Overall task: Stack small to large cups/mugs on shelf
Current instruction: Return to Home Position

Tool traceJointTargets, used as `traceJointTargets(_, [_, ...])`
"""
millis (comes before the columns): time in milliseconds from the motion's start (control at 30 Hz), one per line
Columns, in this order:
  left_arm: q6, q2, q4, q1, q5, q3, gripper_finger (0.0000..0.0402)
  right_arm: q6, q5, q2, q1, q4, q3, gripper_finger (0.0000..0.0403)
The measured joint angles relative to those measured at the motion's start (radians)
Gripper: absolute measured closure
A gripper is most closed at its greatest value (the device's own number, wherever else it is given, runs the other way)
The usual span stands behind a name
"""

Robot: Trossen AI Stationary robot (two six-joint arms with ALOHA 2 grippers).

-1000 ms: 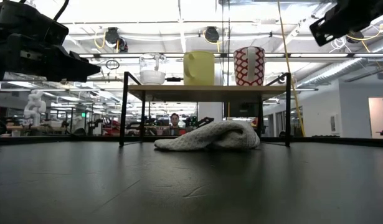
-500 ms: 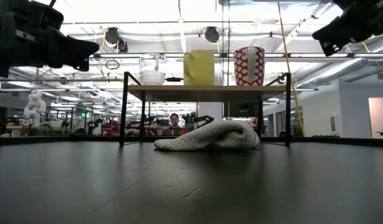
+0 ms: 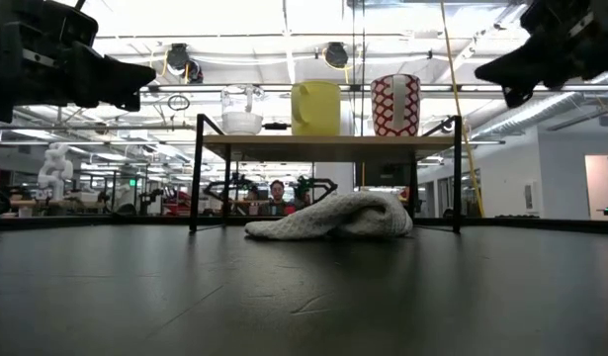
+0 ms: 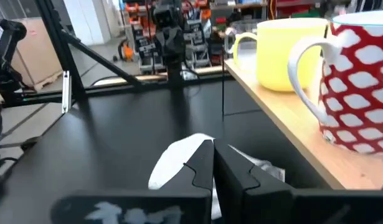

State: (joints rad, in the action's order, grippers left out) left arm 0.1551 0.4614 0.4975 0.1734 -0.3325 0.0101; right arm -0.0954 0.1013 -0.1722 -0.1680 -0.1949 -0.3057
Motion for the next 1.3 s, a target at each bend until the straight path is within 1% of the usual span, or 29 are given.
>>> traceJointTargets(167, [0.0,0.0,-0.001,0.0,0.0,0.0,0.0371,0.028,0.0,0.0,0.0,0.127,0.099,0.0403])
traceJointTargets(267, [0.003,0.0,-0.001,0.0,0.0,0.0,0.0371,0.036,0.002,0.0,0.0,0.182,0.136,0.0403])
traceJointTargets(700, [0.02,0.0,-0.032,0.0,0.001,0.0,0.0371,0.066,0.009,0.0,0.0,0.184,0.186,0.0403])
traceJointTargets(867, [0.019,0.0,-0.031,0.0,0.001,0.0,0.0371,0.077,0.061,0.0,0.001,0.187,0.206,0.0403])
traceJointTargets(1100, [0.021,0.0,-0.045,0.0,0.002,0.0,0.0371,0.078,0.071,0.0,0.001,0.298,0.256,0.0403])
traceJointTargets(1300, [0.023,0.0,-0.058,0.0,0.002,0.0,0.0371,0.068,0.087,0.001,0.004,0.292,0.259,0.0403])
